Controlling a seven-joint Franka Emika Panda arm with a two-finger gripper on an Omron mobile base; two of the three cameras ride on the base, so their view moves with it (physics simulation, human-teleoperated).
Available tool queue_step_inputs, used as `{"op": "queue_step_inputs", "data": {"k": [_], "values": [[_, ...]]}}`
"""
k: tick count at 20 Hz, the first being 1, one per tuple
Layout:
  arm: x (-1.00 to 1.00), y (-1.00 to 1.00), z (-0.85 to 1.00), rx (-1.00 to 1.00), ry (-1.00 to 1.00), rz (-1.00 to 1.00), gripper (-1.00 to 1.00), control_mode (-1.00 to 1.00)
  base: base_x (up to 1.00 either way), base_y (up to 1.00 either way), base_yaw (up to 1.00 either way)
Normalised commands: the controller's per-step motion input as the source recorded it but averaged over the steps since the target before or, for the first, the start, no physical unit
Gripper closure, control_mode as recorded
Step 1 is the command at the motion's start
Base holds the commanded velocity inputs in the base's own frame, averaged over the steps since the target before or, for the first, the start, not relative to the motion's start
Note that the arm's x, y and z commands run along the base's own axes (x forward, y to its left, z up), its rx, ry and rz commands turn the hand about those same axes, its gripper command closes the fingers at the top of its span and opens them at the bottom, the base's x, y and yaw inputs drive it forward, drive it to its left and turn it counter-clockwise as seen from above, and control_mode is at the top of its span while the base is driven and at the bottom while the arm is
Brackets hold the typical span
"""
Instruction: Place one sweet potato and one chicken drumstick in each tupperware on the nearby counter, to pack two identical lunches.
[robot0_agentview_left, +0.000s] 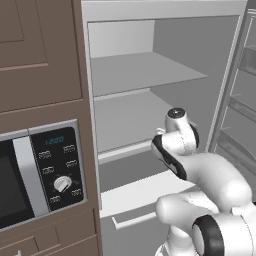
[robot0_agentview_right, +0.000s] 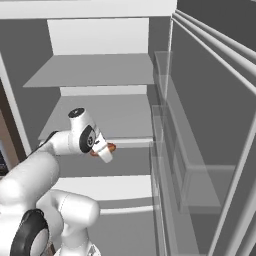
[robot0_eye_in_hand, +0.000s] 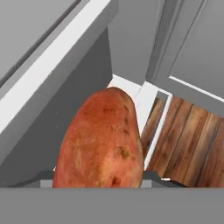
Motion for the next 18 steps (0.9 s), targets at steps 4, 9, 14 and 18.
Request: {"op": "queue_step_inputs", "data": {"k": [4, 9, 14, 18], "values": [[-1.0, 0.0, 0.3, 0.0, -0.09, 0.28, 1.0, -1.0, 0.0, 0.0, 0.0], [-0.92, 0.0, 0.44, 0.0, -0.14, 0.39, 1.0, -1.0, 0.0, 0.0, 0.0], [-0.37, 0.14, 0.56, 0.0, -0.24, 0.39, 1.0, -1.0, 0.0, 0.0, 0.0], [-0.04, 0.27, 1.0, 0.0, -0.07, 0.24, 1.0, -1.0, 0.0, 0.0, 0.0]]}}
